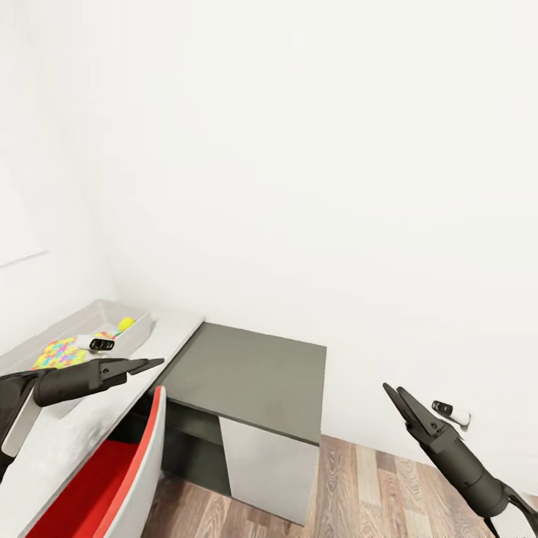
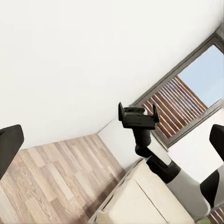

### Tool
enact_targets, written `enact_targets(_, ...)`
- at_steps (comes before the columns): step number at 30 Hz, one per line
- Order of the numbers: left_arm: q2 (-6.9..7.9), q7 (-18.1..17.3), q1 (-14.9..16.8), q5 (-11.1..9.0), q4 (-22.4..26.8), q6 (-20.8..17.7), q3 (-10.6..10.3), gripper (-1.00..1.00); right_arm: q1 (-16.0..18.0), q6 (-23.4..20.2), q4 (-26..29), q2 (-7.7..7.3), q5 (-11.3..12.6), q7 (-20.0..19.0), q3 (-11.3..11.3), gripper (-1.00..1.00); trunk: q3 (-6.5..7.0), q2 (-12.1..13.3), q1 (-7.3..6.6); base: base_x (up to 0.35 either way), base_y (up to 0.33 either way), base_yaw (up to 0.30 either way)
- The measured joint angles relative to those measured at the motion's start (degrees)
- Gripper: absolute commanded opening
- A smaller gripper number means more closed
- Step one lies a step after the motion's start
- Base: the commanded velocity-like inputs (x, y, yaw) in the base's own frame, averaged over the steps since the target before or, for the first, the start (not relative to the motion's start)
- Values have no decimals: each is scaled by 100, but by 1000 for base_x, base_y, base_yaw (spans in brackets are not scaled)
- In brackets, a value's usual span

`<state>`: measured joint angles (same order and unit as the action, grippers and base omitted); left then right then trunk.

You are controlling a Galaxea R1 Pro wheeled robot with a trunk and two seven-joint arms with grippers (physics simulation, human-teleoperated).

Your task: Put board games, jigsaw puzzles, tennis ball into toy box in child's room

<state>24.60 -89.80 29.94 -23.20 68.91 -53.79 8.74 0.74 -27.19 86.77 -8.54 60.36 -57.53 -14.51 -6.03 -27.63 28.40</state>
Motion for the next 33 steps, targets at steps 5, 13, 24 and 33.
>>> enact_targets(5, -2, 0, 0, 4, 14, 0, 9, 100, 0, -10, -82, -2, 12, -677, -350, 100, 44, 0, 0, -132, 0, -182)
enact_targets(13, -26, 0, 0, 4, 60, 0, -39, 100, 0, -10, -297, 19, 2, -878, -665, 100, 115, 0, 2, -174, 16, -179)
enact_targets(24, -29, 0, 0, 1, 68, 0, -45, 100, 0, -15, -473, -11, 8, -895, -700, 100, 211, 0, 0, -191, 32, -178)
enact_targets(33, -28, 0, 0, -8, 73, 4, -38, 100, 0, -16, -484, -12, 7, -895, -702, 100, 290, 0, 2, -193, 0, -178)
